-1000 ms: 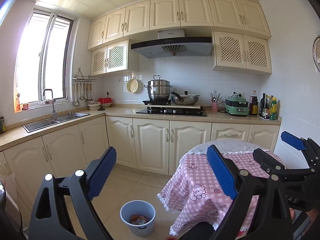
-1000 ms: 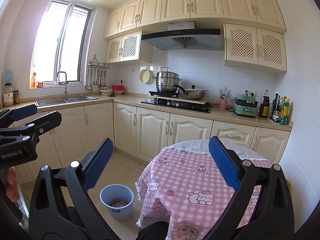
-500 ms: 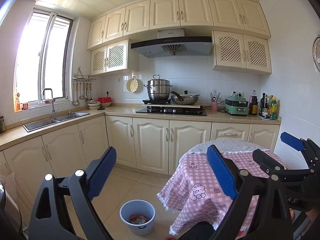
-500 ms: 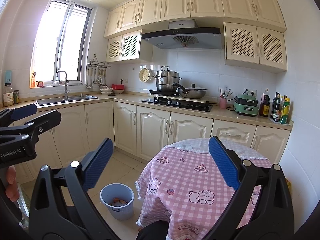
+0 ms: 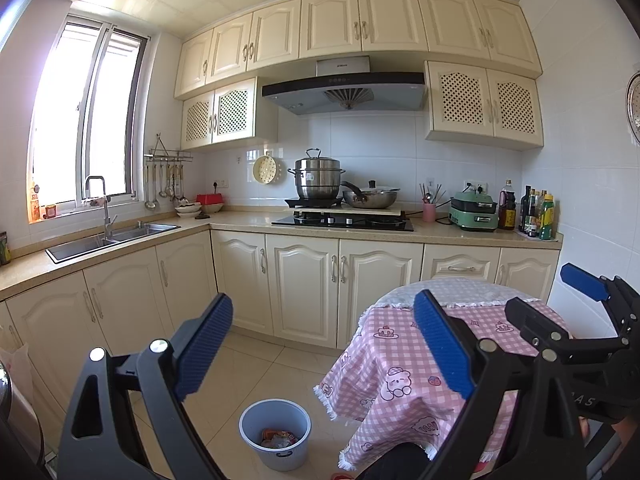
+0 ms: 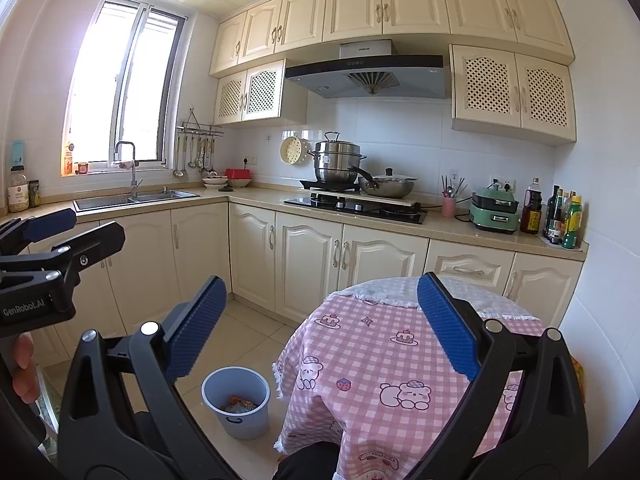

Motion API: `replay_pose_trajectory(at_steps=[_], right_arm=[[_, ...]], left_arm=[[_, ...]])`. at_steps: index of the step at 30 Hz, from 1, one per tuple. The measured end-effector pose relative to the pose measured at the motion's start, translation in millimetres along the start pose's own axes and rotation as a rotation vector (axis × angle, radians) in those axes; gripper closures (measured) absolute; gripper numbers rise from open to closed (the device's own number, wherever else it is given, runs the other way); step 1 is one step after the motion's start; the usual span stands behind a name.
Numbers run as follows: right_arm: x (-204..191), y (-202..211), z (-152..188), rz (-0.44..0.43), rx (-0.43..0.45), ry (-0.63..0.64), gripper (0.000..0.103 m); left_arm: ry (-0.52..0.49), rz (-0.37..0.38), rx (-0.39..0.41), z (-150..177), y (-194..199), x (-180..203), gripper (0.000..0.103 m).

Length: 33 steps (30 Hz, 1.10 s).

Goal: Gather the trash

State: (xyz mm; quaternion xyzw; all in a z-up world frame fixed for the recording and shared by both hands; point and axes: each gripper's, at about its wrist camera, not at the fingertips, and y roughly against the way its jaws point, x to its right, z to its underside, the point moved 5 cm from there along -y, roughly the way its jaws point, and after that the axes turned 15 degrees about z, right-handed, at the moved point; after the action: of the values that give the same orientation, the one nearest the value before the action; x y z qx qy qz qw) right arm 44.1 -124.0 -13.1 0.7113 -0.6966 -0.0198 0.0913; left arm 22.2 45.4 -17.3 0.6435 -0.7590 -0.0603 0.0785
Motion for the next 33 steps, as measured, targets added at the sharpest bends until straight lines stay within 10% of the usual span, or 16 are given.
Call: replay_pose_trajectory(at_steps=[33], right_arm=[[1.8,-4.7,2.7,-0.010,-0.006,0.006,0.008]], left_arm=[[0.006,-0.003,-0.016,4.4,-5.4,-0.9,0.013]])
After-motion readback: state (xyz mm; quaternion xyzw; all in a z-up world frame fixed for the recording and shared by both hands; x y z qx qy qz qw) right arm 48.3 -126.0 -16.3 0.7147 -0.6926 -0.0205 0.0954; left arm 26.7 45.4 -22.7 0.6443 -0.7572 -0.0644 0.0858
